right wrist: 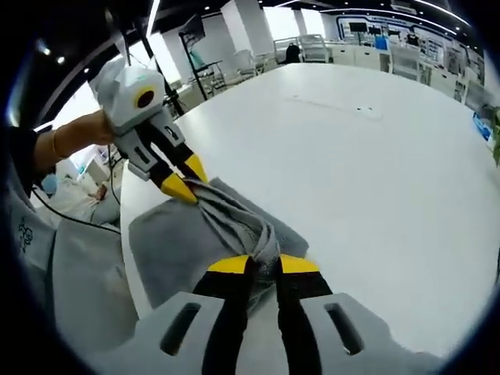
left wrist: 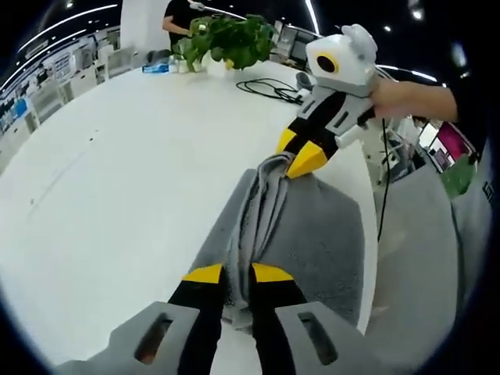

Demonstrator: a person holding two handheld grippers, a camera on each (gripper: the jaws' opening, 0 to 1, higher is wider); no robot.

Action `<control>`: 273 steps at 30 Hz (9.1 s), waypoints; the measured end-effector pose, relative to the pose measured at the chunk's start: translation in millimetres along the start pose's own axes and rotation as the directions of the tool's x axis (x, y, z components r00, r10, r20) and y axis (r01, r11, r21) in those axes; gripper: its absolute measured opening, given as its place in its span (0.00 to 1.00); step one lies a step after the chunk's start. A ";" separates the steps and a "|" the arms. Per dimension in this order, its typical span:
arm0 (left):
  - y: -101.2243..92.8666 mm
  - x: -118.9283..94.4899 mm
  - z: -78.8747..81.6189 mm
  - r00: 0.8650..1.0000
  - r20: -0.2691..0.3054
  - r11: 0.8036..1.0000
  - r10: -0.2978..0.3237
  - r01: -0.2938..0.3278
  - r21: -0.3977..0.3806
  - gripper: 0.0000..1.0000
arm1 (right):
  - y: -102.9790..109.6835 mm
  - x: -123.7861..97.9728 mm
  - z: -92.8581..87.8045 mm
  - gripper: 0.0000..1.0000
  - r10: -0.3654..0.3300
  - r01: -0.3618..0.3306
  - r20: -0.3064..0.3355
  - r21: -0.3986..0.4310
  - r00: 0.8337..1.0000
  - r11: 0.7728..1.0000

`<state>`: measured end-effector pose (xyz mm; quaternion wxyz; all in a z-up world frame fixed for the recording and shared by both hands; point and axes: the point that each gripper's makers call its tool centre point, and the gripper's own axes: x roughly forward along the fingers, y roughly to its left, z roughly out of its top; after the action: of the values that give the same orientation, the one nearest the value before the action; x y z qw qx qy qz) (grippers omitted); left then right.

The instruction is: Fold the towel on the table until its edges align and the towel forms a compact rectangular stack.

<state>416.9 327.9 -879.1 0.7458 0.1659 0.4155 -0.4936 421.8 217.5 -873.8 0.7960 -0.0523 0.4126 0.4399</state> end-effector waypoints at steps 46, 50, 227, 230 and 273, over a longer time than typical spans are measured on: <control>48.4 -13.8 -19.7 0.968 0.109 0.953 0.228 -0.199 -0.227 0.35 | -26.4 2.9 0.9 0.27 -0.147 0.138 0.093 0.090 0.985 0.986; 49.5 -15.9 -23.2 0.962 0.109 0.946 0.250 -0.219 -0.240 0.35 | -26.9 -2.2 1.2 0.27 -0.150 0.142 0.100 0.085 0.984 0.986; 14.2 -51.8 -39.3 0.894 0.269 0.909 0.357 -0.266 -0.322 0.56 | -3.0 -16.7 -7.3 0.41 -0.203 0.212 0.196 -0.026 0.959 0.977; 9.6 -62.5 -36.2 0.868 0.307 0.886 0.390 -0.263 -0.381 0.57 | 0.1 -23.4 -10.9 0.45 -0.222 0.231 0.200 -0.019 0.954 0.973; -52.8 -94.1 -52.0 0.771 0.407 0.842 0.490 -0.299 -0.448 1.00 | 48.6 -67.3 -58.7 0.83 -0.295 0.272 0.332 0.113 0.896 0.955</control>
<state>331.3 394.3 -828.0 0.9333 -0.0234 0.2420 -0.2642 331.5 176.6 -851.3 0.9127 -0.0083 0.2684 0.3080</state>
